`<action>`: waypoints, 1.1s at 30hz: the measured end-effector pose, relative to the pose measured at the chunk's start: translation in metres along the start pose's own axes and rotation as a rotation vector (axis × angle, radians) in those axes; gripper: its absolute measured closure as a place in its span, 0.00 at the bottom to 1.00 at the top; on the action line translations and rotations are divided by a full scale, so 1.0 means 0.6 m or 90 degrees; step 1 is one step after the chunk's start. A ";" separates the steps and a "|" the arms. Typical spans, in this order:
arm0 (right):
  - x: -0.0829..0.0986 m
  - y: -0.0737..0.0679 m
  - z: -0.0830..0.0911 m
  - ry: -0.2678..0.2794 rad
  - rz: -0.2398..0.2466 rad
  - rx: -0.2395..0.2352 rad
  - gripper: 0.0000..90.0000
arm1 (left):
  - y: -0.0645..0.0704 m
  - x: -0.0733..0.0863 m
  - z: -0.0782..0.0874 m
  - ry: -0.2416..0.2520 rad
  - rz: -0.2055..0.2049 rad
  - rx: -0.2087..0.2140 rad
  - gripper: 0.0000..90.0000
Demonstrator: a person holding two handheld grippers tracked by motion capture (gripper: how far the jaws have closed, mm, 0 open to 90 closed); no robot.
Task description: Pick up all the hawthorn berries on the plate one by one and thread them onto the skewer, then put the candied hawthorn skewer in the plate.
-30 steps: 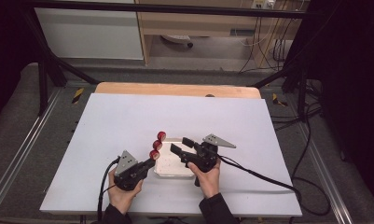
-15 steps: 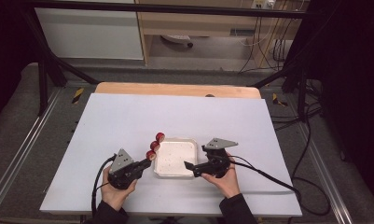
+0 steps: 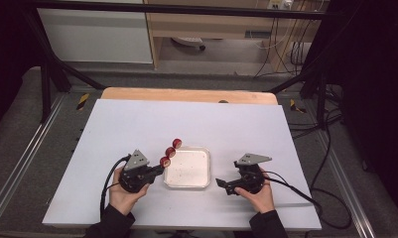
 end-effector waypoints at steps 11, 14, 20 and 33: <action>0.031 0.025 0.035 0.001 -0.012 0.021 0.02 | 0.024 -0.022 -0.052 -0.084 -0.006 -0.002 0.97; 0.038 0.028 0.041 -0.001 -0.018 0.025 0.02 | 0.031 -0.022 -0.073 -0.114 -0.001 -0.006 0.97; 0.050 0.031 0.051 -0.005 -0.017 0.027 0.02 | 0.038 -0.015 -0.106 -0.171 -0.001 -0.032 0.97; 0.050 0.032 0.058 0.011 -0.027 0.021 0.02 | 0.042 0.005 -0.129 -0.196 0.000 -0.055 0.97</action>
Point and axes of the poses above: each handheld gripper's, and its own axes: z roughly backward along the jaws, x roughly out of its underside, y roughly to its right, the point moved 5 cm from there along -z, roughly forward along the jaws, and after that the axes turned 9 degrees about z, right-handed, at the moved point
